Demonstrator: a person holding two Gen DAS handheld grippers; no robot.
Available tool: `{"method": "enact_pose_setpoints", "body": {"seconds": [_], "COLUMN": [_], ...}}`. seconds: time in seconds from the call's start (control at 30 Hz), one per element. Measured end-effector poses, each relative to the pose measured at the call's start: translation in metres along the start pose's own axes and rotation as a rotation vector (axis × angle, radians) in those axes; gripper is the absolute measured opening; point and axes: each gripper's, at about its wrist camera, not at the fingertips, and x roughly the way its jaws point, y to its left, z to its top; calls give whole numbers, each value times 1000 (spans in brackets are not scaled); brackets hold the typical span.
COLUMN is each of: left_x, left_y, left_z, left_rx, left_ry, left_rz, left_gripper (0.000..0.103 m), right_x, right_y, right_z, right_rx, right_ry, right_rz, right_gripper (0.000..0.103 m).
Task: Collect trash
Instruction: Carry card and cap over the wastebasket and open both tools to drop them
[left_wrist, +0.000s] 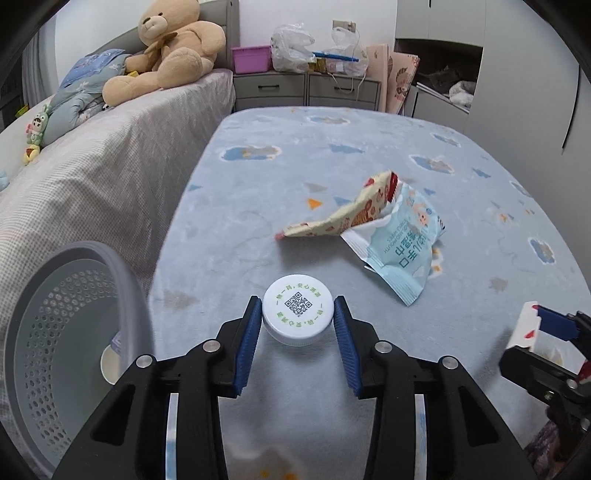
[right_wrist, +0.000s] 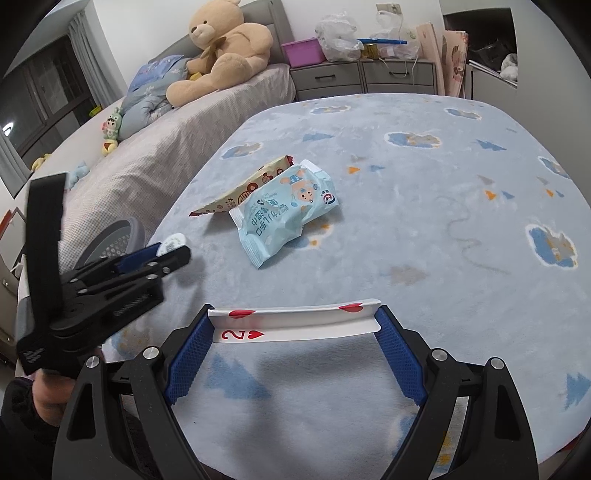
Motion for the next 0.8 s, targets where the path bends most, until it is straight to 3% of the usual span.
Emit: {"method": "enact_pose_setpoints", "body": {"seconds": [0.23, 0.43, 0.8], "left_x": [-38, -68, -97], "left_y": [35, 74, 143], "left_z": [-3, -11, -35], "left_rx": [-59, -121, -241], "left_ry": [-71, -121, -142], "left_rz": [27, 67, 159], "left_gripper": [39, 39, 39], "right_x": [8, 15, 18], "right_y": [20, 50, 124], "right_z": [0, 3, 23], "right_rx": [-33, -55, -163], "right_ry": [2, 12, -10], "right_rz": [4, 62, 169], "right_gripper": [84, 84, 84]}}
